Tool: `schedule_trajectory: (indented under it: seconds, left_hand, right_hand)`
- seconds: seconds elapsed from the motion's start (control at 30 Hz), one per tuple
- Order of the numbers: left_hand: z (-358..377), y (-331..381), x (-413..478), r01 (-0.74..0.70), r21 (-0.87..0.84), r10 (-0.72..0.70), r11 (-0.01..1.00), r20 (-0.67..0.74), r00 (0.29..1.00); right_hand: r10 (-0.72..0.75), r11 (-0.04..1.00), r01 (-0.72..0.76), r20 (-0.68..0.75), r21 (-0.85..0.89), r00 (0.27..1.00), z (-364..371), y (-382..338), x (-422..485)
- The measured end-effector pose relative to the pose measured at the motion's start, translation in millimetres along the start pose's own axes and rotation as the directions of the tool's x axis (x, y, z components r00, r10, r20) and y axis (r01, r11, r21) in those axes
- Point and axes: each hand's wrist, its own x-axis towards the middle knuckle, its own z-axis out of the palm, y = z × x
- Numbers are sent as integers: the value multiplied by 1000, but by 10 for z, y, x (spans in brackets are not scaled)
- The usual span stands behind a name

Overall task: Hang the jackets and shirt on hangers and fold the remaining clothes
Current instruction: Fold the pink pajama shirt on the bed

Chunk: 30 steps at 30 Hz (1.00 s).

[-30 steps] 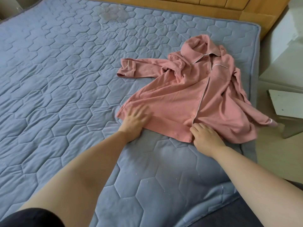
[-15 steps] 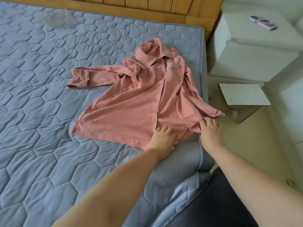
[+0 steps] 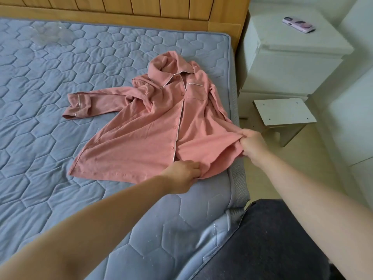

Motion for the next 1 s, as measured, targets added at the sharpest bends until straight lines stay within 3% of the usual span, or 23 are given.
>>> schedule_trajectory:
  seconds: [0.03, 0.1, 0.17, 0.27, 0.43, 0.57, 0.63, 0.73, 0.83, 0.9, 0.93, 1.0]
  left_hand:
    - [-76, 19, 16, 60, 9, -61, 998, 163, 985]
    - [-186, 47, 76, 249, 148, -289, 957, 426, 857]
    - [-202, 73, 125, 441, 186, -479, 878, 362, 800]
    - [-84, 179, 236, 592, 130, -606, 795, 158, 780]
    - [165, 289, 338, 630, 165, -650, 759, 126, 750]
    - [189, 251, 285, 511, 298, -566, 806, 137, 813]
    - [177, 209, 268, 487, 295, -546, 822, 163, 822]
    - [119, 164, 270, 412, 303, -485, 859, 225, 845]
    - [30, 79, 189, 427, 157, -453, 890, 210, 867]
    - [-41, 59, 91, 369, 14, -369, 929, 6, 929]
    - [-56, 47, 31, 375, -52, -379, 925, -120, 918]
    - [-122, 41, -64, 464, -237, -520, 853, -328, 789]
  right_hand:
    - [87, 991, -105, 189, 87, 978, -51, -34, -52]
    - [166, 983, -182, 465, -11, 870, -134, -4, -108]
    - [179, 966, -50, 516, -255, 838, -161, 148, -106]
    - [89, 909, 61, 334, -412, 938, -75, 476, -97]
    - [-67, 902, 167, 253, -398, 965, 209, 806, -112]
    - [-193, 836, 196, 60, -512, 979, 294, 812, -109]
    - [-239, 866, 148, -135, -477, 962, 244, 745, -149]
    - [-293, 904, 106, -420, -413, 859, 100, 645, -193]
    - [-377, 872, 168, -410, -461, 830, 61, 652, -215]
    - [-483, 804, 256, -339, -536, 808, 102, 671, -206]
    - [-541, 756, 298, -300, -582, 786, 122, 662, -211]
    - [-573, 734, 333, -278, -592, 771, 160, 641, -206]
